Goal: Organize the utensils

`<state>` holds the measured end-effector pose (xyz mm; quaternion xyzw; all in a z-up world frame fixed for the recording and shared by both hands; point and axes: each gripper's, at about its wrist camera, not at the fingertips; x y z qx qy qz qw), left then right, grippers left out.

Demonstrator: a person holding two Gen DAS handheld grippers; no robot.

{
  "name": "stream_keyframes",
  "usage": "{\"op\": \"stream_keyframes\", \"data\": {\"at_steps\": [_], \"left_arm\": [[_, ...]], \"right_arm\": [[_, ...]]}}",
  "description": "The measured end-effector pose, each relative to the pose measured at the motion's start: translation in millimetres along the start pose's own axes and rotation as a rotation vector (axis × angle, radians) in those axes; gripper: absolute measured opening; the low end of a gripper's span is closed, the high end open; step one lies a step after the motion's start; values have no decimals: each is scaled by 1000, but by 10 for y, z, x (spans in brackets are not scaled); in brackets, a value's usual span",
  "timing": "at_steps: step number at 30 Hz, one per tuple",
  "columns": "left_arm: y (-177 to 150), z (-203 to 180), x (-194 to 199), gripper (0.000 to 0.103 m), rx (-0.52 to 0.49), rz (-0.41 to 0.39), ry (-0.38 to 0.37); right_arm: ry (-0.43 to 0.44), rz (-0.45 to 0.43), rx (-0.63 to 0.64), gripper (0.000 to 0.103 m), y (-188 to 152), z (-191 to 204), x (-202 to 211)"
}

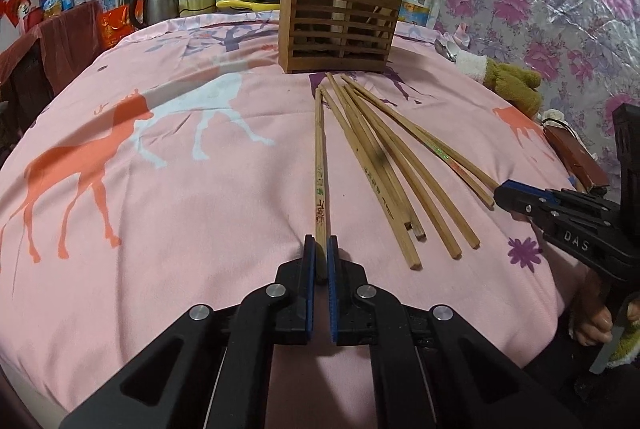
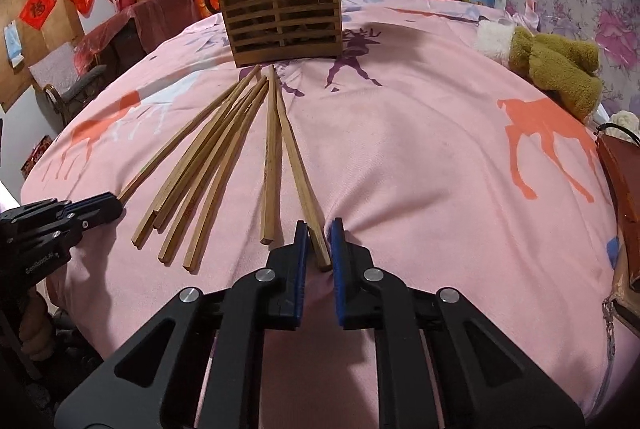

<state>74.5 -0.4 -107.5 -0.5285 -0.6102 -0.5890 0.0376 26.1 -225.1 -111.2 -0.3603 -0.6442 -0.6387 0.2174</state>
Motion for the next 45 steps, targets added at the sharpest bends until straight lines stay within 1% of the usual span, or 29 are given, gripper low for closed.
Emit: {"op": "stream_keyframes", "data": {"at_steps": [3, 8, 13, 15, 18, 20, 21, 22, 23, 24, 27, 31, 33, 36, 37, 40, 42, 44, 45], "left_arm": [[30, -27, 88, 6, -3, -18, 6], [210, -55, 290, 6, 3, -63, 15], [494, -135, 492, 6, -23, -107, 29], [640, -171, 574, 6, -31, -126, 23], [813, -204, 647, 6, -39, -142, 11], [873, -228, 674, 6, -45, -153, 16], [890, -237, 686, 6, -47, -158, 16], [896, -244, 686, 6, -48, -159, 14], [899, -246, 678, 6, -46, -157, 12], [897, -245, 663, 6, -43, -153, 11], [884, -230, 643, 6, -40, -146, 12], [904, -229, 640, 6, -42, -148, 14], [905, -225, 639, 6, -39, -148, 13], [902, -218, 621, 6, -31, -147, 13], [893, -217, 607, 6, -28, -144, 13], [870, -197, 579, 6, -24, -135, 13], [867, -188, 574, 6, -19, -131, 12], [904, -183, 589, 6, -16, -133, 9], [947, -189, 602, 6, -19, -135, 8]], "right_arm": [[-2, -41, -18, 11, 32, -37, 104], [-10, -121, -46, 11, 161, -109, 323], [-5, -197, -64, 11, 402, -164, 526], [8, -229, -75, 11, 528, -192, 617], [22, -251, -75, 12, 662, -213, 685], [66, -222, -63, 17, 706, -220, 654], [93, -190, -58, 18, 684, -229, 598], [102, -172, -51, 18, 641, -226, 557], [96, -156, -41, 18, 587, -215, 514], [79, -125, -19, 18, 485, -197, 420], [68, -38, 5, 18, 257, -169, 206], [71, 39, 14, 18, 99, -183, -1], [57, 63, 23, 18, 58, -167, -62], [35, 52, 39, 17, 27, -149, -40], [28, 50, 41, 13, 11, -147, -31], [24, 32, 14, 10, -13, -192, 52], [0, -3, -5, 8, 1, -245, 164], [0, -38, -20, 9, 99, -290, 258], [2, -71, -34, 8, 202, -327, 348]]}}
Point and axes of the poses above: each gripper's, at about its wrist camera, not at the fingertips, and x roughly against the way its jaws point, z to its left, y to its top, and after that the axes turned 15 degrees about -y, right-handed
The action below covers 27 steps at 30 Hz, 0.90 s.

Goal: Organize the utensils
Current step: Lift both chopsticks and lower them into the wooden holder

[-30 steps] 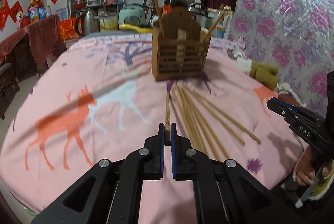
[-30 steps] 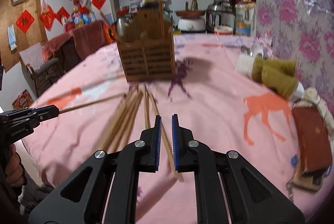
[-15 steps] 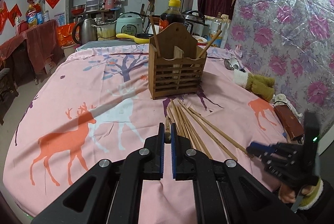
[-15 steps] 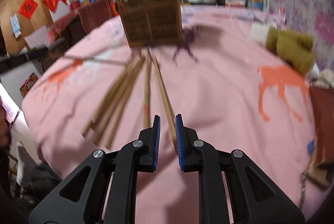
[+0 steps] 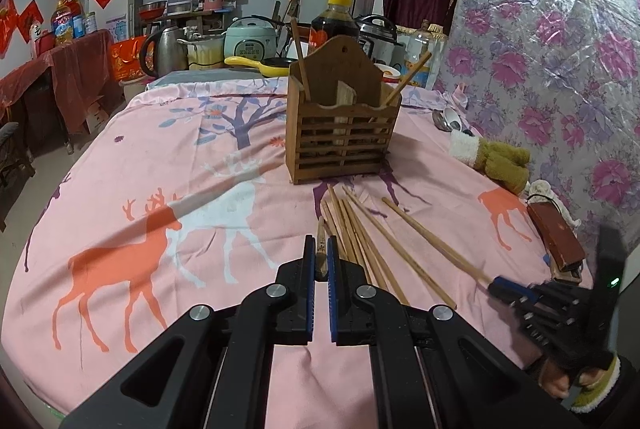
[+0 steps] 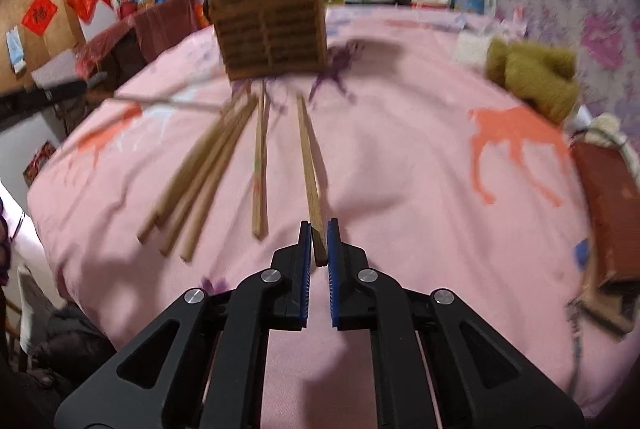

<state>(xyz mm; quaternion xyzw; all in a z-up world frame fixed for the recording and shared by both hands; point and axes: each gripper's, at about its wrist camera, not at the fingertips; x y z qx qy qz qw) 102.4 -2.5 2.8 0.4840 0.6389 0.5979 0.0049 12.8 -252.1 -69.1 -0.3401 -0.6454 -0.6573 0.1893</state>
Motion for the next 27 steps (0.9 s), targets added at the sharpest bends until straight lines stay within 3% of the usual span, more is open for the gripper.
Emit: {"op": "stream_keyframes", "data": {"at_steps": [9, 13, 15, 17, 19, 20, 21, 27], "left_arm": [[553, -153, 59, 6, -57, -52, -18], [767, -243, 64, 6, -92, -63, -26], [855, -276, 60, 6, -105, -69, -30], [891, -290, 60, 6, -111, -74, -34], [902, -294, 57, 6, -113, -77, -44], [902, -292, 53, 6, -113, -79, -50], [899, -291, 47, 6, -113, -80, -53], [869, -312, 9, 6, -121, -72, -55]], "right_arm": [[43, -245, -51, 7, 930, -18, 515], [48, -295, -22, 7, 1170, 75, 622], [74, -277, 8, 12, 1224, 110, 581], [101, -219, 31, 14, 1161, 120, 471], [116, -139, 58, 34, 958, 124, 312], [111, -119, 63, 51, 846, 126, 267], [97, -95, 68, 60, 710, 126, 201], [14, 54, 111, 58, -89, 116, -4]]}}
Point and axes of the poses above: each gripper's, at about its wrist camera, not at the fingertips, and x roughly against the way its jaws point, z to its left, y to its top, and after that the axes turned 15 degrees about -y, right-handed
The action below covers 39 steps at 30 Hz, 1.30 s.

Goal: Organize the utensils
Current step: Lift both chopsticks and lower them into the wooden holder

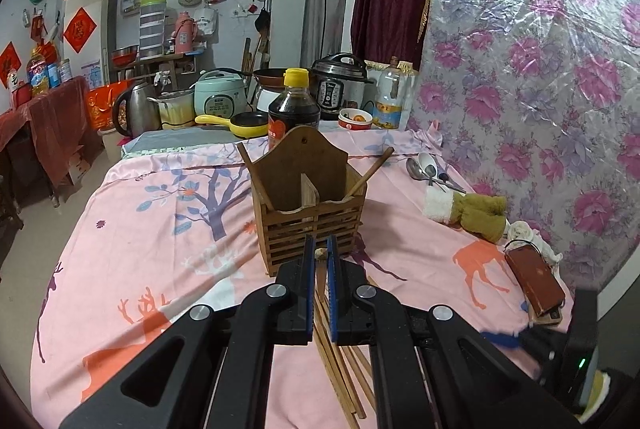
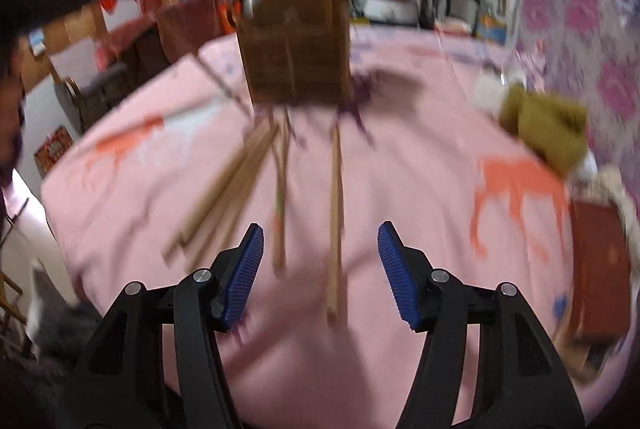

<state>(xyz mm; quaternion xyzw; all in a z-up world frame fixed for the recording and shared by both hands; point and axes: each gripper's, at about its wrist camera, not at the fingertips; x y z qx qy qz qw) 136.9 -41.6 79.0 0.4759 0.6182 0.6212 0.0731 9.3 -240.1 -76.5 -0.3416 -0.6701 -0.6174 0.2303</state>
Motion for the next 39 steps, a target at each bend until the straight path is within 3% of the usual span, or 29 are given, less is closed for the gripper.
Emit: {"op": "stream_keyframes", "data": {"at_steps": [4, 5, 6, 7, 13, 23, 35, 39], "left_arm": [[-11, -9, -1, 6, 8, -1, -2], [-21, -15, -3, 6, 11, -1, -2], [-34, -16, -1, 6, 13, -1, -1], [-44, -20, 1, 6, 14, -1, 1], [-49, -3, 39, 6, 17, 1, 12], [202, -79, 122, 6, -26, -32, 25], [537, -91, 93, 6, -53, -49, 15], [813, -80, 143, 6, -74, -92, 33]], "right_arm": [[-10, 54, -19, 52, -153, -44, -130], [-9, 73, -25, 37, -166, -56, -180], [-2, 96, -36, 11, -175, -74, -235], [5, 106, -49, 7, -189, -92, -259], [4, 25, -95, 6, -76, -182, -43], [3, -276, -117, 6, 936, -317, 658], [59, -359, -97, 6, 1504, -165, 766], [73, -432, -88, 6, 1942, -69, 860]]}}
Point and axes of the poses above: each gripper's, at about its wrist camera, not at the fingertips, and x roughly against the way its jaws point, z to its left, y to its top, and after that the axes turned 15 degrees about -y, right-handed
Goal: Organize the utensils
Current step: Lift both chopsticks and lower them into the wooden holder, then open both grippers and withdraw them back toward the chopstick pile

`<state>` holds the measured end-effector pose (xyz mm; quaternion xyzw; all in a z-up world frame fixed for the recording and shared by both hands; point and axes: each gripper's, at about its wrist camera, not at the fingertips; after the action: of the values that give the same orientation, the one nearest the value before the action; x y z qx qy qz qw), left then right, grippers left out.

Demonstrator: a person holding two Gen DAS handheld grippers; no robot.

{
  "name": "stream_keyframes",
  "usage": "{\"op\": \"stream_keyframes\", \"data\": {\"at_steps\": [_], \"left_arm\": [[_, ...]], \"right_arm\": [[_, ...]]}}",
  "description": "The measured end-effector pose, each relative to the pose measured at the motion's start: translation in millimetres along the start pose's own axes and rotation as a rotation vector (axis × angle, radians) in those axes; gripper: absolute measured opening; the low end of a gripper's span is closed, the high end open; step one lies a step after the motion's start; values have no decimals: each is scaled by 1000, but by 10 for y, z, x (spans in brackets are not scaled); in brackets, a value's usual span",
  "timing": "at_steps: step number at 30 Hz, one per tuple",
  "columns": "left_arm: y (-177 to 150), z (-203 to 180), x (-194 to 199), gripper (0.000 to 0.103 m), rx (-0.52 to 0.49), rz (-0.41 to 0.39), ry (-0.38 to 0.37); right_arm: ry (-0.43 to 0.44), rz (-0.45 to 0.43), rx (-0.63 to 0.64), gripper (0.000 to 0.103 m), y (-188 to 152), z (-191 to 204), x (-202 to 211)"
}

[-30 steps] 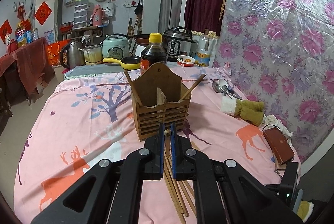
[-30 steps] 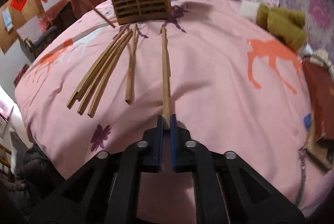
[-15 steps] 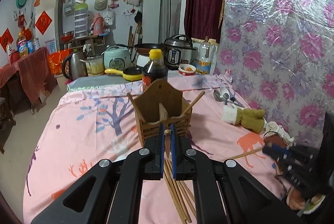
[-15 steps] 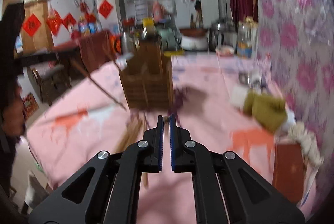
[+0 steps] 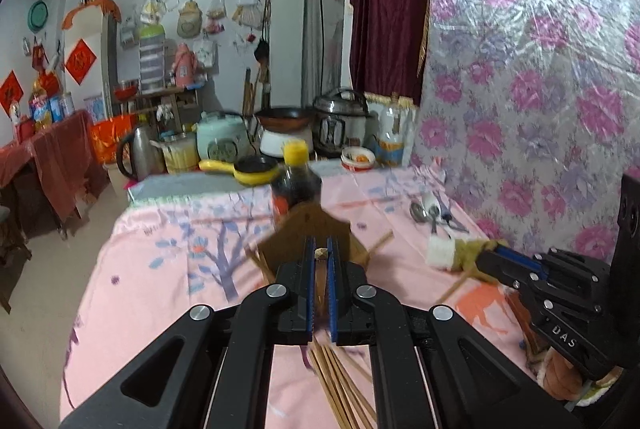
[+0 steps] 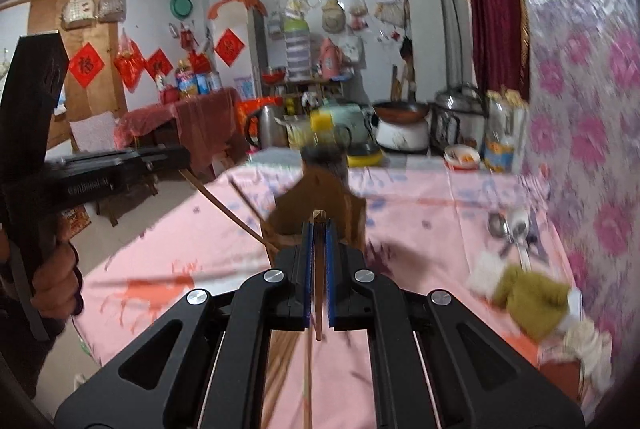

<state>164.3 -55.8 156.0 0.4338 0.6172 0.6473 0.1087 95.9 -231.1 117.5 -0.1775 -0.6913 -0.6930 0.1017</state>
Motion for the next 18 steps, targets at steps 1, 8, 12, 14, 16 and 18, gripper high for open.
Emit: {"op": "stream_keyframes", "data": {"at_steps": [1, 8, 12, 14, 16, 18], "left_arm": [[67, 11, 2, 6, -5, -11, 5], [293, 206, -242, 6, 6, -15, 45], [174, 409, -555, 6, 51, 26, 52], [57, 498, -696, 16, 73, 48, 46], [-49, 566, -757, 62, 100, 63, 87], [-115, 582, -686, 75, 103, 32, 93]], "right_arm": [[-2, -15, 2, 6, 82, 27, -29], [-79, -116, 5, 6, 596, 236, -441], [-105, -65, 7, 7, 526, 284, -853], [-100, -4, 7, 9, 418, 269, -1041], [-97, 71, -15, 13, 301, 196, -1150], [-97, 62, -25, 13, 246, 134, -1034]]}}
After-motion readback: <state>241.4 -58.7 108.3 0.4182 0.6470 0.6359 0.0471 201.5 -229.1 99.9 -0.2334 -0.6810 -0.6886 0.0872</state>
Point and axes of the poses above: each gripper's, at about its wrist camera, not at the fingertips, and x roughly against the way its jaws point, z to its left, y to its top, and after that the axes turned 15 degrees about -y, right-handed
